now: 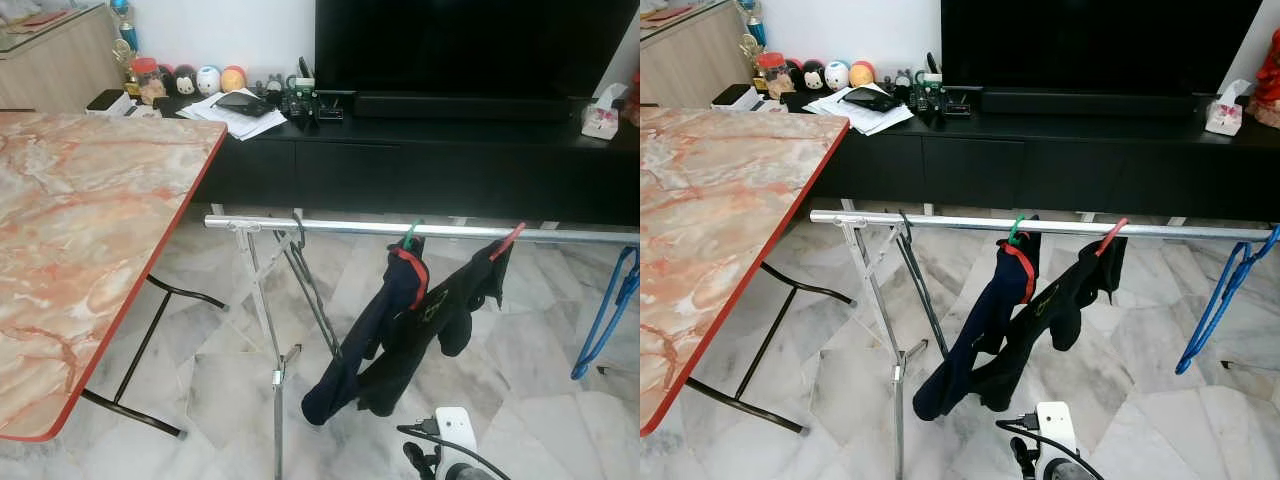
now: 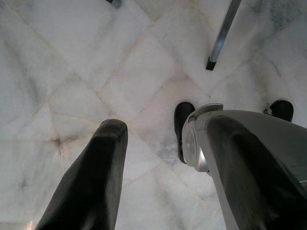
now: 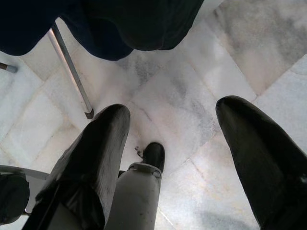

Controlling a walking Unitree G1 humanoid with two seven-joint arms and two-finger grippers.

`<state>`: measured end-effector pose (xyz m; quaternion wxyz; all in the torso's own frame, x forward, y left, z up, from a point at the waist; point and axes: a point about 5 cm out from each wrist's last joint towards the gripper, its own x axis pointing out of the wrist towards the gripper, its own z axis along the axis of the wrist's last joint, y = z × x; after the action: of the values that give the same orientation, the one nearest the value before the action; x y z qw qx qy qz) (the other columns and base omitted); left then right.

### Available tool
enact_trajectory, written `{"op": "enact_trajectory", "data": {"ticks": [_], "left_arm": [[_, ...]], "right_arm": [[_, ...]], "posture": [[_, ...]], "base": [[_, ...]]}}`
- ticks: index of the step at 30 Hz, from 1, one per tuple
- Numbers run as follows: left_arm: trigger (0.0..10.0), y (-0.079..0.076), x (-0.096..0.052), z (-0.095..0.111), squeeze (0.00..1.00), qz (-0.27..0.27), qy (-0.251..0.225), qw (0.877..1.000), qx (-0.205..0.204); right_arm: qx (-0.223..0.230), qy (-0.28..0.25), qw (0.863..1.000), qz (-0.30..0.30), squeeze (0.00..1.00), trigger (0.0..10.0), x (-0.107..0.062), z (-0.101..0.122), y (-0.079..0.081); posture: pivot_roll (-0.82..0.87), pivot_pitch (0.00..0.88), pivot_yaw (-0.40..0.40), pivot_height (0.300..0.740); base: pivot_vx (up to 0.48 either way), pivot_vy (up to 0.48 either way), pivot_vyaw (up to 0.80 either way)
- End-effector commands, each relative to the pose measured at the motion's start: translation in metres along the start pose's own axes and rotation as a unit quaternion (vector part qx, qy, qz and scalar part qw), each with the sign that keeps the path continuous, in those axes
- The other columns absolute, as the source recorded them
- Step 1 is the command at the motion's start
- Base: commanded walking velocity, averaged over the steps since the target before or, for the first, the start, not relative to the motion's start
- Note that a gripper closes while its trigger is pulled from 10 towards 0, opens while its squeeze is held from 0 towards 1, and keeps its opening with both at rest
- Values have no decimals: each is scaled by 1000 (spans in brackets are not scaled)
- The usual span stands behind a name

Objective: Hang hanger

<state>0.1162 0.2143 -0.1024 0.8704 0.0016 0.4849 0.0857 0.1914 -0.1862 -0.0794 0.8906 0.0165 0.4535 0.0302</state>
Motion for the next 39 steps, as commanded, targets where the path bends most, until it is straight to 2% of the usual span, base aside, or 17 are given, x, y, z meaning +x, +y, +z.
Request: {"op": "enact_trajectory", "data": {"ticks": [1, 10, 12, 13, 23, 36, 39], "left_arm": [[10000, 1, 0, -3, 0, 4, 7, 1000, -4], [10000, 2, 0, -3, 0, 4, 8, 1000, -4], [10000, 0, -1, -6, 0, 0, 10, 1000, -6], [10000, 0, -1, -6, 0, 0, 10, 1000, -6], [10000, -2, -1, -6, 0, -1, 10, 1000, -9], [10000, -3, 0, -4, 0, -1, 8, 1000, -11], [10000, -3, 0, -3, 0, -1, 8, 1000, -11]], "right_arm": [[-2, -3, 1000, 0, 0, 10000, 0, 2, 0], [1, -1, 1000, 2, 0, 10000, 0, 1, 1], [11, 24, 1000, 1, 0, 10000, -5, -19, -6], [12, 27, 1000, 1, 0, 10000, -5, -21, -6], [10, 26, 1000, 1, 0, 10000, -5, -21, -7], [37, -80, 996, 21, 0, 10000, -2, 19, -8], [38, -84, 996, 22, 0, 10000, -2, 20, -8]], "posture": [[-14, 0, 9, 740], [0, 0, 0, 740], [-12, 0, 17, 740], [-12, 0, 17, 740], [-12, 0, 13, 740], [-24, 0, 4, 740], [-24, 0, 4, 740]], "base": [[0, 0, 0], [0, 0, 0], [0, 0, 0], [0, 0, 0], [0, 0, 0], [0, 0, 0], [0, 0, 0]]}}
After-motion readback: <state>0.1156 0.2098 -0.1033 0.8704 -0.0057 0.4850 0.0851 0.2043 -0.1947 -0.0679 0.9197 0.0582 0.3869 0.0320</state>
